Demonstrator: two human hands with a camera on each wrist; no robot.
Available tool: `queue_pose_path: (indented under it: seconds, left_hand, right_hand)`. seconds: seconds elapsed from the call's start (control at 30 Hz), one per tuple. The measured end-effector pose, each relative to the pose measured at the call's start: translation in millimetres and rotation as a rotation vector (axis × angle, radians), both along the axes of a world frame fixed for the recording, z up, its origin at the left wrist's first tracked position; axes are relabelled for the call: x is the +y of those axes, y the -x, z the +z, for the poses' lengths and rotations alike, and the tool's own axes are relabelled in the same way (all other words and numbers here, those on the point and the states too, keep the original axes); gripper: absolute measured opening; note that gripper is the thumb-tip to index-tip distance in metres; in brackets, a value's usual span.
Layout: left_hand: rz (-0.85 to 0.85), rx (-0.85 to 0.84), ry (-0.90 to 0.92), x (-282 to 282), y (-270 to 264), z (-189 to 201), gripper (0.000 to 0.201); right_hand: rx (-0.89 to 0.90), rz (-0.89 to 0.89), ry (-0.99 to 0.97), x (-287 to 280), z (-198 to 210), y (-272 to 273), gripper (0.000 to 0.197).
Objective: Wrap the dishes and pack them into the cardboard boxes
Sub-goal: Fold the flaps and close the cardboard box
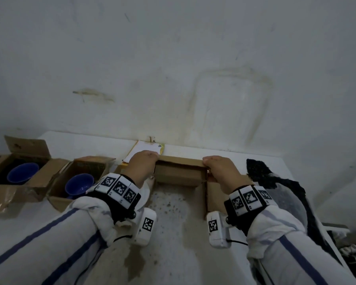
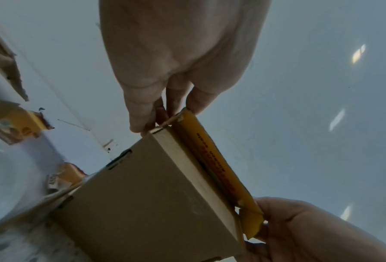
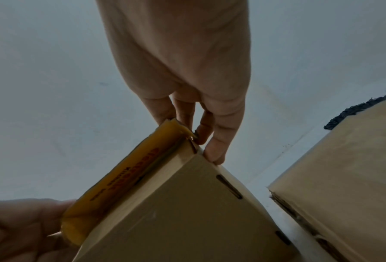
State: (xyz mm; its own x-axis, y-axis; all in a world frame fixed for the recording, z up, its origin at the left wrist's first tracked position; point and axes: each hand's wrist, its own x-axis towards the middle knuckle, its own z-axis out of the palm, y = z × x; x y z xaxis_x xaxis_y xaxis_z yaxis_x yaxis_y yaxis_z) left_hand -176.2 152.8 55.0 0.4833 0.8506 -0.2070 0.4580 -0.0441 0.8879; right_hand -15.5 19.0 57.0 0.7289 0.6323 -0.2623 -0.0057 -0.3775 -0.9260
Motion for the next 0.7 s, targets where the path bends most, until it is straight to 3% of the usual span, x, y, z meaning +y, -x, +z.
queue_pose_path:
  seconds: [0.07, 0.23, 0.47, 0.57, 0.7]
  left_hand:
    - [-0.034, 0.04, -0.053, 4.6, -2.8, 6.1, 0.04]
    - [-0.073, -0.087, 0.038, 20.0, -15.2, 1.0, 0.035]
    - [-0.2, -0.144, -0.048, 38.6, -15.7, -19.6, 0.061]
    - [-0.175, -0.123, -0.151, 35.0, -16.4, -19.7, 0.062]
    - [-0.165, -0.16, -0.18, 34.8, -17.9, -23.4, 0.055]
  right_hand:
    - [0.023, -0.044, -0.051, 3.9, 1.7, -3.8, 0.019]
    - [0.063, -0.076, -0.101, 12.4, 7.4, -11.1, 0.021]
    - [-0.196, -0.033, 0.023, 16.9, -3.9, -19.4, 0.047]
    - [-0.33, -0.004, 0.081, 19.1, -6.1, -18.3, 0.052]
    - [-0.371, -0.025, 0.09, 20.9, -7.2, -19.4, 0.05]
